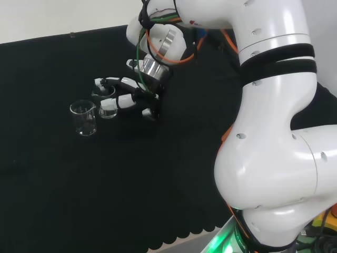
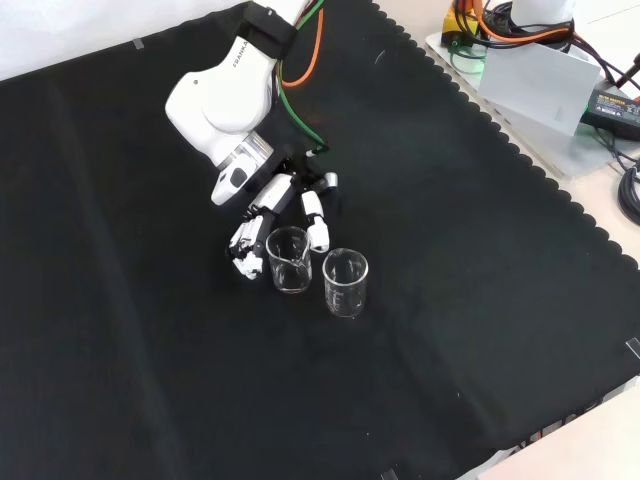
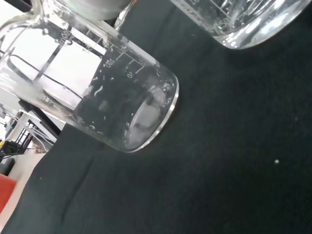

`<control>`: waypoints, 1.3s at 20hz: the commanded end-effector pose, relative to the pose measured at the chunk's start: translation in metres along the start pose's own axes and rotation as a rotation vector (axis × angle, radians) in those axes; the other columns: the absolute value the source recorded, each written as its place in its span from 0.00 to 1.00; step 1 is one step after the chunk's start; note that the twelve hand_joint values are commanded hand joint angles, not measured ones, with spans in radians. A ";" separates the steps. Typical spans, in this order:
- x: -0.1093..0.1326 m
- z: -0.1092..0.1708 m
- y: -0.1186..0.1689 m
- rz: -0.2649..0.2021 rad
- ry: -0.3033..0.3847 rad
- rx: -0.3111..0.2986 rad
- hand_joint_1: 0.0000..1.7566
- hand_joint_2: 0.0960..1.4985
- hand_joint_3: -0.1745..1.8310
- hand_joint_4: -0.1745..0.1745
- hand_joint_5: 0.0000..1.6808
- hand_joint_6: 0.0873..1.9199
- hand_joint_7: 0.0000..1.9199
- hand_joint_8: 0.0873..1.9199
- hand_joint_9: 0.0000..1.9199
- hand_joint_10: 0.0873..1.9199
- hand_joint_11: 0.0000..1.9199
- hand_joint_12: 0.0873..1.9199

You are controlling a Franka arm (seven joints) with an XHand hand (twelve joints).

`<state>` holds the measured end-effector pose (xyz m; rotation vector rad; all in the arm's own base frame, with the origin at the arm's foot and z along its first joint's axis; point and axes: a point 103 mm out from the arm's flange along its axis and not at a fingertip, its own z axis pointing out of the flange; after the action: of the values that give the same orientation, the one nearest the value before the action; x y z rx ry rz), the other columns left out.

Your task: Pick up the beaker on the right.

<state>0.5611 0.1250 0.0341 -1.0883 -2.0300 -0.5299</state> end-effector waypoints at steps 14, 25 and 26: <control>-0.006 0.003 0.006 -0.001 0.030 -0.010 0.49 0.55 0.00 0.30 0.25 0.00 0.15 0.29 0.16 0.29 0.00 0.57; 0.000 -0.001 0.006 -0.024 0.035 -0.074 0.54 0.56 0.00 0.39 0.35 0.17 0.28 0.28 0.27 0.25 0.00 0.65; 0.001 -0.001 0.007 -0.020 0.033 -0.077 0.55 0.57 0.00 0.41 0.37 0.28 0.32 0.27 0.30 0.24 0.01 0.66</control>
<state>0.5652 0.1280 0.0294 -1.0766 -1.9996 -0.6036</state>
